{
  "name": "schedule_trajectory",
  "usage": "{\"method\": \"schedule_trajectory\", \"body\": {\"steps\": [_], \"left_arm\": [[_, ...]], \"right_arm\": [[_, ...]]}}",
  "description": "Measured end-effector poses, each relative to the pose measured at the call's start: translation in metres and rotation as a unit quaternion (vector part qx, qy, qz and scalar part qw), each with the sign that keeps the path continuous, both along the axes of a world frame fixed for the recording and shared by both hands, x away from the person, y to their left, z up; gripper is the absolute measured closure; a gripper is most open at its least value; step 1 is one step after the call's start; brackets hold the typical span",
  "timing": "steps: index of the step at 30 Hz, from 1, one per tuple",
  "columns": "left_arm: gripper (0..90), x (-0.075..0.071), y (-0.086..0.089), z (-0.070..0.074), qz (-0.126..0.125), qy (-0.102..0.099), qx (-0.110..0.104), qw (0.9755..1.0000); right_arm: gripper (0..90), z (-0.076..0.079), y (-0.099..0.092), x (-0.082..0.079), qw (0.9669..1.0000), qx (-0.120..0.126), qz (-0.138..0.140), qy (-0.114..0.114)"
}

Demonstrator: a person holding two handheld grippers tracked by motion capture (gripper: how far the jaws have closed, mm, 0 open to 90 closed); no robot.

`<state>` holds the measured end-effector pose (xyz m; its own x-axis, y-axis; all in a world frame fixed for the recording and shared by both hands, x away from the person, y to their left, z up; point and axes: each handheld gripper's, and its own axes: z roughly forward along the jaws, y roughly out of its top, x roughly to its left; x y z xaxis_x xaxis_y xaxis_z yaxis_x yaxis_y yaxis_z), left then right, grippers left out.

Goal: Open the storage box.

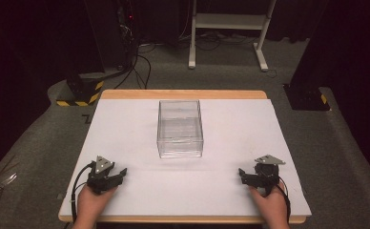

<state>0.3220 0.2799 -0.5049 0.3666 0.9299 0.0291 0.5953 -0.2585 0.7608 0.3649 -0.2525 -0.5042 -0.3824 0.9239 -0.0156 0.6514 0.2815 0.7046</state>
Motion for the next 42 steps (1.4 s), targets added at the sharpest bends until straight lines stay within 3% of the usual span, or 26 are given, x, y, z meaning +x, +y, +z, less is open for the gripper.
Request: {"method": "schedule_trajectory", "body": {"steps": [5,12,17,21,26,35,42], "left_arm": [[41.4,-0.001,-0.007,0.004,-0.010,-0.007,-0.004,0.9999],[41.2,-0.006,-0.015,0.008,-0.030,-0.013,-0.024,0.9992],[42.0,-0.010,-0.020,0.011,-0.040,-0.020,-0.052,0.9976],[42.5,-0.010,-0.027,0.015,-0.046,-0.023,-0.059,0.9969],[43.1,-0.009,-0.040,0.020,-0.063,-0.023,-0.084,0.9942],[43.0,-0.009,-0.066,0.023,-0.087,-0.026,-0.073,0.9932],[43.0,-0.008,-0.081,0.032,-0.093,-0.028,-0.090,0.9913]], "right_arm": [[10.4,0.000,0.000,0.000,1.0000,0.000,0.000,0.000],[10.4,0.000,0.000,0.000,1.0000,0.000,-0.001,0.001],[10.4,0.000,0.000,0.000,1.0000,0.000,-0.001,0.001],[14.8,0.001,0.002,-0.002,0.9999,-0.005,0.006,-0.007],[14.0,0.001,0.002,-0.002,0.9999,-0.006,0.007,-0.007],[13.6,0.001,0.001,-0.001,0.9999,-0.002,0.009,-0.004],[13.5,0.002,0.001,-0.004,1.0000,-0.005,0.007,0.000]]}}
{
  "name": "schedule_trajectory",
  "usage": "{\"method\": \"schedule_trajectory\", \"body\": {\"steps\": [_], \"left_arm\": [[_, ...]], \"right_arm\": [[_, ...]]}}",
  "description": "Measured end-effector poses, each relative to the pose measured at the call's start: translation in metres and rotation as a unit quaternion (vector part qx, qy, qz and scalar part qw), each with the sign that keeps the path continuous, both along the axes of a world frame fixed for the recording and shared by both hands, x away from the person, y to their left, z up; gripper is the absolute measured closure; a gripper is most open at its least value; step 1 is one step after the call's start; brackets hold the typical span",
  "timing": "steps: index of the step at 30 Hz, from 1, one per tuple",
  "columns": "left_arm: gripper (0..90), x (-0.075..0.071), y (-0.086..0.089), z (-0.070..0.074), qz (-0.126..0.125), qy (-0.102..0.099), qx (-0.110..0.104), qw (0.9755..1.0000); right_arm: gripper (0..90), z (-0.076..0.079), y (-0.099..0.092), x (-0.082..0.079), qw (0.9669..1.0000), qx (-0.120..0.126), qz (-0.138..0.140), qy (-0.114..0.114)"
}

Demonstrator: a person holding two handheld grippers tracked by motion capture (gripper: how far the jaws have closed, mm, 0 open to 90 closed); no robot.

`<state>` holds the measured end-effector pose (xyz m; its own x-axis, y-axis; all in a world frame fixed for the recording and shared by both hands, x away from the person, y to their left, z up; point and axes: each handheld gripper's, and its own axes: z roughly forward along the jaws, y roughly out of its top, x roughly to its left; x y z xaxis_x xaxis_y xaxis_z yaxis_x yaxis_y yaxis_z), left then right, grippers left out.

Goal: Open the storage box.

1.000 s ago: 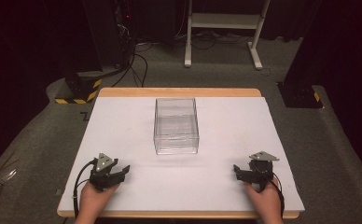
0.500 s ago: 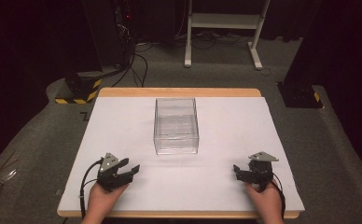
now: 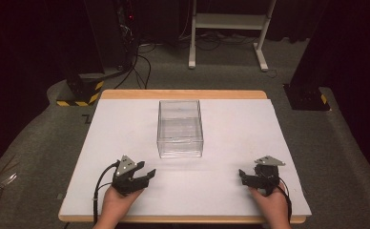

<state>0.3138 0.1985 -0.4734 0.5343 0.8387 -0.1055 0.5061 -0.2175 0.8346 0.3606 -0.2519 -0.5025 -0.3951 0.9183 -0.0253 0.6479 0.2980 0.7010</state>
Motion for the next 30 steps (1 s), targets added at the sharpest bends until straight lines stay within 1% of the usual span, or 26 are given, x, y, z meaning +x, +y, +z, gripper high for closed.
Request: {"method": "schedule_trajectory", "body": {"steps": [1,5,7,9,15,18,24,27,30], "left_arm": [[43.0,0.000,-0.002,0.001,0.000,-0.002,-0.002,1.0000],[42.3,0.002,-0.010,0.005,0.003,-0.011,0.003,0.9999],[41.9,0.005,-0.015,0.006,-0.001,-0.010,0.001,0.9999],[41.8,0.007,-0.021,0.009,-0.003,-0.015,0.007,0.9999],[40.1,0.015,-0.033,0.013,-0.021,-0.020,-0.005,0.9996],[40.1,0.018,-0.037,0.013,-0.024,-0.021,-0.005,0.9995],[38.3,0.026,-0.045,0.015,-0.031,-0.022,-0.019,0.9991],[37.6,0.031,-0.050,0.015,-0.037,-0.023,-0.014,0.9990],[36.9,0.034,-0.053,0.015,-0.038,-0.022,-0.014,0.9989]], "right_arm": [[13.5,0.000,0.000,0.000,1.0000,0.001,-0.001,0.001],[13.5,-0.001,0.000,-0.001,1.0000,0.003,-0.001,-0.001],[13.4,0.000,0.000,-0.002,1.0000,0.002,-0.001,0.000],[13.4,0.000,0.000,-0.003,1.0000,0.002,-0.001,-0.001],[13.4,-0.001,-0.001,-0.003,1.0000,0.003,0.000,-0.003],[13.5,-0.001,-0.001,-0.004,1.0000,0.002,0.000,-0.004],[13.5,-0.001,-0.001,-0.004,1.0000,0.003,0.000,-0.004],[13.5,-0.001,-0.001,-0.004,1.0000,0.003,0.000,-0.004],[13.5,-0.001,-0.001,-0.004,1.0000,0.003,0.000,-0.004]]}}
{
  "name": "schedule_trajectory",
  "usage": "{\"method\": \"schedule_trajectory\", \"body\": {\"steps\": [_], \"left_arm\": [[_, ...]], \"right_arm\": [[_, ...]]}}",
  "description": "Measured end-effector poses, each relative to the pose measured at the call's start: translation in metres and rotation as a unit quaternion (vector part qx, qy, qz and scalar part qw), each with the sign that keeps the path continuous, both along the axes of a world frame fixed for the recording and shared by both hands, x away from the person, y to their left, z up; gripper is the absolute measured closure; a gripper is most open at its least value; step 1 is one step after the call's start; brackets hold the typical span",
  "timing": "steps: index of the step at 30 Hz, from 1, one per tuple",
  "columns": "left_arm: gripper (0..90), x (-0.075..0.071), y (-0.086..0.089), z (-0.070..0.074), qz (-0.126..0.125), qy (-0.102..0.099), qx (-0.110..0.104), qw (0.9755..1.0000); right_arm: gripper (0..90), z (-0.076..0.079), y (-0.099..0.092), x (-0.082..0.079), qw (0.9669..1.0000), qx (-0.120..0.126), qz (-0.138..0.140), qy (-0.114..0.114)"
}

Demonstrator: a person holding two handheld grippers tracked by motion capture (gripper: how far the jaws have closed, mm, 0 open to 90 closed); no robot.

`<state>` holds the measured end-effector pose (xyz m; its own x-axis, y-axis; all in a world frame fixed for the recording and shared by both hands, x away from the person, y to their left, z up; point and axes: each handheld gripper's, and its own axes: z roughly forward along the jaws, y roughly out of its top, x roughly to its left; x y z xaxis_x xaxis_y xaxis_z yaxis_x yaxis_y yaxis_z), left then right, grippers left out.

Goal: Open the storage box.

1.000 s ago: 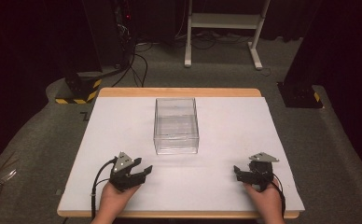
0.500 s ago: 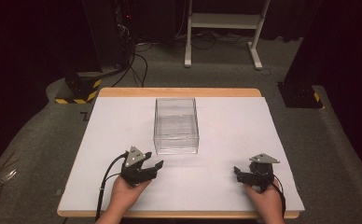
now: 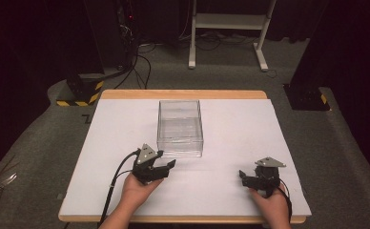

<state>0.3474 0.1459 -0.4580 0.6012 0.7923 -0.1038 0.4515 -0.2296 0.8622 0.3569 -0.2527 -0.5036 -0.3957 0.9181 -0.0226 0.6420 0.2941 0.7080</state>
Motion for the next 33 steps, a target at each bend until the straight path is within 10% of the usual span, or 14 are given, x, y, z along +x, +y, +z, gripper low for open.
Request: {"method": "schedule_trajectory", "body": {"steps": [33], "left_arm": [[48.1,0.038,-0.017,-0.002,-0.012,-0.019,-0.032,0.9992]], "right_arm": [[13.6,0.000,0.000,0.000,1.0000,0.000,0.000,0.000]]}}
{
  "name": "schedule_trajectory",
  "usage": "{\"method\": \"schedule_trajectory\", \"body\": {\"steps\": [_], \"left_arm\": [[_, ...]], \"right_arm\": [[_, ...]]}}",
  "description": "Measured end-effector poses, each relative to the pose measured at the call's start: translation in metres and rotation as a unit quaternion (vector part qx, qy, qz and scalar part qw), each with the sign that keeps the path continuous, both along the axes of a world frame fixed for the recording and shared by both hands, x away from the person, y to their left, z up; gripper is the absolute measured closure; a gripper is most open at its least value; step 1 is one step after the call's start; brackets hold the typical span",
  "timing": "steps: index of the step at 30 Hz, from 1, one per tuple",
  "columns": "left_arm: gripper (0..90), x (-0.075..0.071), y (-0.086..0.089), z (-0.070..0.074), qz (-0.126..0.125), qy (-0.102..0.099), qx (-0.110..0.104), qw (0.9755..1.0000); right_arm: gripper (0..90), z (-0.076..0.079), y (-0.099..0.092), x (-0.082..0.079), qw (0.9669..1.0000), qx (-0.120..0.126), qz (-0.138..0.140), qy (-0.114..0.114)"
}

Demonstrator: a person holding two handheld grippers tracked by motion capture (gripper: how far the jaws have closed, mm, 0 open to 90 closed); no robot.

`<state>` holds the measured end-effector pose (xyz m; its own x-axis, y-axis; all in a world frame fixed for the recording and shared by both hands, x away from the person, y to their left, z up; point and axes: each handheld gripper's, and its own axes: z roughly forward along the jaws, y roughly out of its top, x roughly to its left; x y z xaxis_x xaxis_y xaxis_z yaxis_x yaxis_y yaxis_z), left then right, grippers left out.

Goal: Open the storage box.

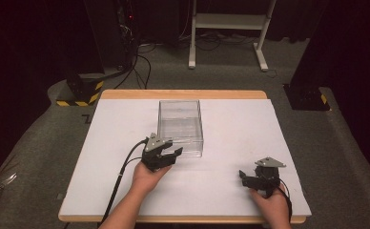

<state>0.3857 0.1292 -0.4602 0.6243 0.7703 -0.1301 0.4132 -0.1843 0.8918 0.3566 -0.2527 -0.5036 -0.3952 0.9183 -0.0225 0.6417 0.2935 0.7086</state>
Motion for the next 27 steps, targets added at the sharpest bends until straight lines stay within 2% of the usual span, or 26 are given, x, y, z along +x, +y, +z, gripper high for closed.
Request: {"method": "schedule_trajectory", "body": {"steps": [7,10,16,19,20,25,27], "left_arm": [[51.3,0.000,-0.001,-0.003,-0.001,-0.016,-0.002,0.9999],[55.4,0.001,0.002,-0.005,-0.003,-0.024,-0.009,0.9997],[66.6,0.003,0.009,-0.011,-0.002,-0.023,-0.037,0.9990],[71.7,0.004,0.013,-0.016,-0.016,-0.030,-0.051,0.9982],[73.7,0.004,0.013,-0.017,-0.017,-0.033,-0.049,0.9981],[76.0,0.005,0.017,-0.020,-0.030,-0.043,-0.061,0.9968],[76.7,0.005,0.018,-0.021,-0.031,-0.048,-0.059,0.9966]], "right_arm": [[13.7,0.000,0.000,0.000,1.0000,0.000,0.000,0.000],[13.7,0.000,0.000,0.000,1.0000,0.000,0.000,0.000],[14.0,0.000,0.000,0.000,1.0000,-0.002,0.001,-0.002],[14.0,0.000,0.000,-0.001,1.0000,-0.002,0.000,-0.002],[14.1,0.000,0.001,-0.001,1.0000,-0.002,0.000,-0.002],[14.1,0.000,0.001,-0.001,1.0000,-0.002,0.000,-0.002],[14.2,0.000,0.001,-0.001,1.0000,-0.002,0.000,-0.002]]}}
